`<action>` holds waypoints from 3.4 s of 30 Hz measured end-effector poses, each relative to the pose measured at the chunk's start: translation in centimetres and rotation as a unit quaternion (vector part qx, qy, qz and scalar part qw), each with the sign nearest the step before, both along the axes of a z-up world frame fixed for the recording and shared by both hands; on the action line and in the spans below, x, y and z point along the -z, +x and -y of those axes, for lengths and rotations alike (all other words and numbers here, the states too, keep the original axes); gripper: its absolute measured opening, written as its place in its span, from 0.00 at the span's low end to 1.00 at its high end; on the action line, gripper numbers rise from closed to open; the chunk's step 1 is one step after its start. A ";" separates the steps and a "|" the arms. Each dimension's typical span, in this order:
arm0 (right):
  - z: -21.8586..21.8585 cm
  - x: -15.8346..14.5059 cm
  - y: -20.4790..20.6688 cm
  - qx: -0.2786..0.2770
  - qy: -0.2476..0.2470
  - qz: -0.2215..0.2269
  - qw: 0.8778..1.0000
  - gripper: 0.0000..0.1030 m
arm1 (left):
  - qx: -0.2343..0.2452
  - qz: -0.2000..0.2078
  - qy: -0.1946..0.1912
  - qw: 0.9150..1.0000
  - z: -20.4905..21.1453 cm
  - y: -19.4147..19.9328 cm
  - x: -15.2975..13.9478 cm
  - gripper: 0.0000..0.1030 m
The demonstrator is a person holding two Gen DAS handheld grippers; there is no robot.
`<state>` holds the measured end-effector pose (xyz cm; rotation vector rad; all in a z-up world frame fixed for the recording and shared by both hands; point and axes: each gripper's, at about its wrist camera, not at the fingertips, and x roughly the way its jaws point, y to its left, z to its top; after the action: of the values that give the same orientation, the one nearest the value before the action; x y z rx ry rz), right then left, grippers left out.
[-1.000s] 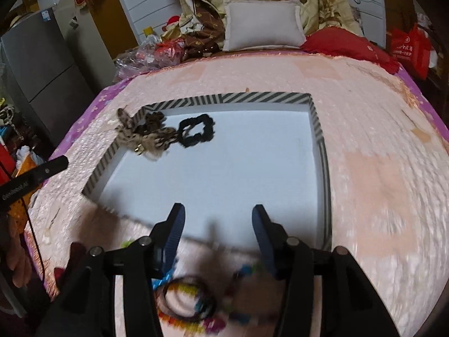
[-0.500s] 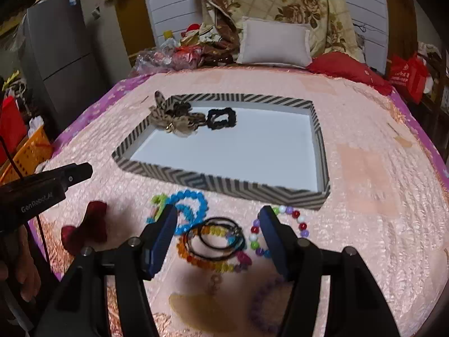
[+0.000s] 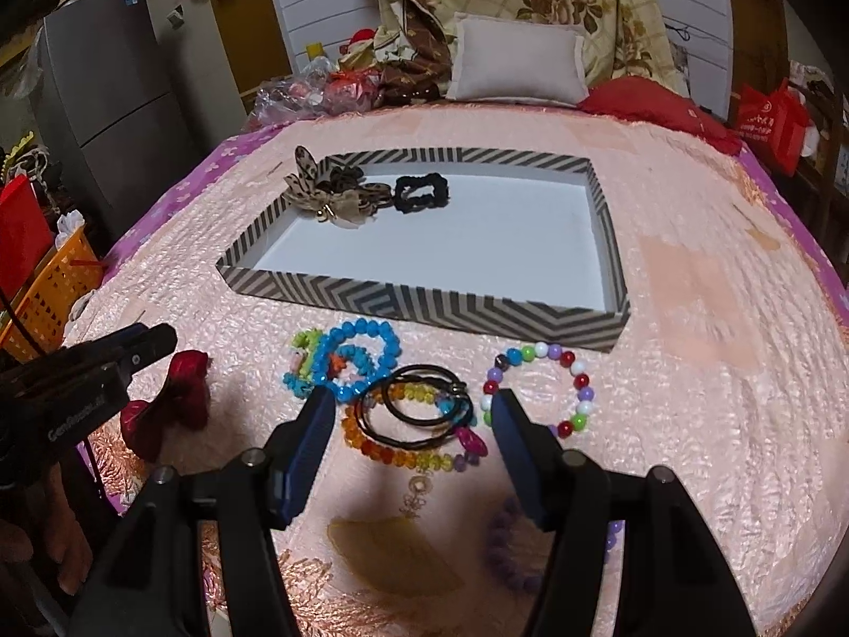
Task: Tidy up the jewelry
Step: 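Withdraw both open tools from the tray back toward the jewelry, then lower the left tool onto the red satin bow and close it, then lift the red bow with the left tool while the right tool grasps a black hair tie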
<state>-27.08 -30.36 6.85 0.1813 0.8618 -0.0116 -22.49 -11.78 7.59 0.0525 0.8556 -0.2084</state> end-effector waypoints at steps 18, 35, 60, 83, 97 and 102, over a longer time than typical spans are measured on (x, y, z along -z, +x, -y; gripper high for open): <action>0.1 0.7 0.0 -0.001 -0.003 -0.011 1.000 0.62 | 0.002 -0.008 0.002 1.000 0.5 -0.2 0.3 0.20; 0.3 0.9 -0.1 0.002 -0.010 -0.012 1.000 0.62 | 0.004 -0.022 0.001 1.000 0.4 -0.3 1.0 0.20; 1.3 1.6 -0.6 0.017 -0.019 -0.025 0.999 0.62 | -0.013 -0.057 -0.017 0.998 -2.8 -0.7 2.0 0.20; 1.4 2.6 -0.7 -0.012 0.001 -0.037 0.999 0.67 | 0.006 -0.100 -0.084 0.991 -7.0 -0.3 3.6 0.23; -1.6 3.0 3.0 -0.117 -0.040 -0.046 0.991 0.29 | 0.001 -0.100 -0.063 0.993 -6.3 0.6 4.7 0.24; -1.9 4.2 3.9 -0.132 -0.049 -0.070 0.988 0.18 | 0.001 -0.104 -0.062 0.993 -6.1 0.8 5.0 0.24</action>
<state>-23.14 -28.50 2.68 -0.0274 1.0169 0.1818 -21.70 -5.70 2.55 -0.0870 1.0487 -0.2717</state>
